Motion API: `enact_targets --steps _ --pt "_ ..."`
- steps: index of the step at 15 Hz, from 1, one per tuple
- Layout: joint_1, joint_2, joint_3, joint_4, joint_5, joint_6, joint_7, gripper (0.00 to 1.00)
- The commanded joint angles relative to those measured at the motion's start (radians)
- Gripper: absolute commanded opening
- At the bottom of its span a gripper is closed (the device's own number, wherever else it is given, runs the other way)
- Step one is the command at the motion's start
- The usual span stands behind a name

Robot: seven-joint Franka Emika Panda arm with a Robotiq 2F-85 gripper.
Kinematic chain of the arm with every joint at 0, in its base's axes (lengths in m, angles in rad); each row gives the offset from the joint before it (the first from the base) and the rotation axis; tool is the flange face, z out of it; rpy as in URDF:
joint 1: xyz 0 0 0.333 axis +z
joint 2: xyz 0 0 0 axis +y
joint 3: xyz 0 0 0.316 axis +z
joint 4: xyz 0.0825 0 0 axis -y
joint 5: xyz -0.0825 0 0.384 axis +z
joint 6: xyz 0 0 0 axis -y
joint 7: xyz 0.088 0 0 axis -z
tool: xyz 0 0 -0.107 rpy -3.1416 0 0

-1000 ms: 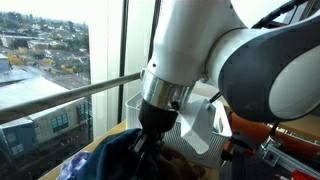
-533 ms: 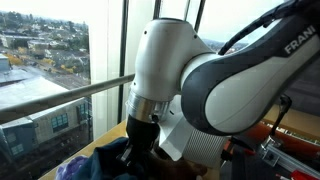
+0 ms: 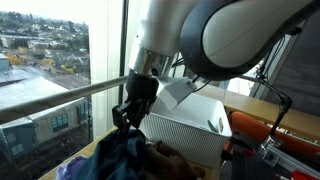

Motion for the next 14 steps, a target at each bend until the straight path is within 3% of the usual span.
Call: enact_targets --steps 1,4,9,14 --pt "-0.008 -0.142 -0.03 -0.042 0.014 -0.074 -0.023 0.82" --pt "-0.034 -0.222 -0.045 -0.072 0.002 -0.114 -0.028 1.0" --pt "-0.115 -0.311 -0.088 -0.171 -0.014 -0.125 -0.054 1.0" --pt "-0.203 -0.313 -0.14 -0.294 -0.026 -0.088 -0.113 1.0"
